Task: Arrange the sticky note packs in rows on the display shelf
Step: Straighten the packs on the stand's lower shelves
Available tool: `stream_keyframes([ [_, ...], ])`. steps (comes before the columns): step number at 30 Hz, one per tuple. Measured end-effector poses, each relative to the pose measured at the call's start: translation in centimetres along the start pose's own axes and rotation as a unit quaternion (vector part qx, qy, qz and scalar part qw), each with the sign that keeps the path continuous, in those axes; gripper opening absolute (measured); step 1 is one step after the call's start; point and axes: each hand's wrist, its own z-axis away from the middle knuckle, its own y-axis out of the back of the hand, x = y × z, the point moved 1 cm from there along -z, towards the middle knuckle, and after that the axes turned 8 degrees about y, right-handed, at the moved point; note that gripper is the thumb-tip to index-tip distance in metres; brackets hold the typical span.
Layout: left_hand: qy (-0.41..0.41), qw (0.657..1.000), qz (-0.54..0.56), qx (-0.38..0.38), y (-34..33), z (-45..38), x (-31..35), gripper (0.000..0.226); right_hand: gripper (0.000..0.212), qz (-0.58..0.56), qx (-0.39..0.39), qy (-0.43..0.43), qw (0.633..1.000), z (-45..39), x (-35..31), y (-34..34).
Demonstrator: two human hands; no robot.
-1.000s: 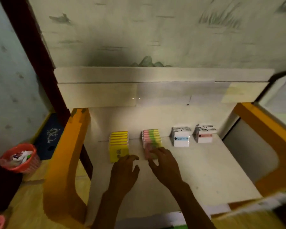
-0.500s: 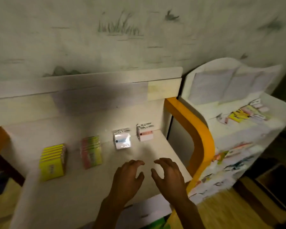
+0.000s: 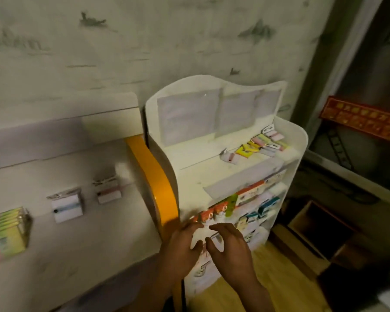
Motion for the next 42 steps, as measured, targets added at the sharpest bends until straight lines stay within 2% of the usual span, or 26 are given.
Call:
stream_keyframes([
  [4,-0.013,1.000,-0.011,0.014,-1.9,-2.8,4.1,0.046,0.033,0.004,0.032,-0.020,0.999,-0.7,4.4,3.6],
  [12,-0.008,0.999,0.007,0.045,-5.8,-11.2,9.0,0.027,0.034,0.019,0.026,-0.062,0.998,-4.8,13.1,6.7],
  [16,0.003,0.999,0.026,0.047,-8.2,-17.2,10.9,0.032,0.034,0.030,0.024,-0.066,0.997,-9.9,17.1,8.3],
  [26,0.035,0.991,0.056,0.113,-9.7,-34.5,15.3,0.033,0.034,0.067,-0.026,-0.027,0.997,-27.4,26.0,12.2],
  [30,0.040,0.991,0.043,0.117,-10.0,-39.0,16.5,0.035,0.030,0.044,-0.025,-0.025,0.998,-32.1,28.6,12.7],
  [39,0.097,0.993,0.027,0.061,-13.4,-45.2,18.3,0.037,0.025,-0.045,-0.035,-0.070,0.996,-37.3,36.1,13.2],
  [42,0.111,0.991,0.017,0.073,-15.2,-47.1,18.9,0.035,0.026,-0.074,-0.025,-0.069,0.995,-40.1,39.3,14.1],
])
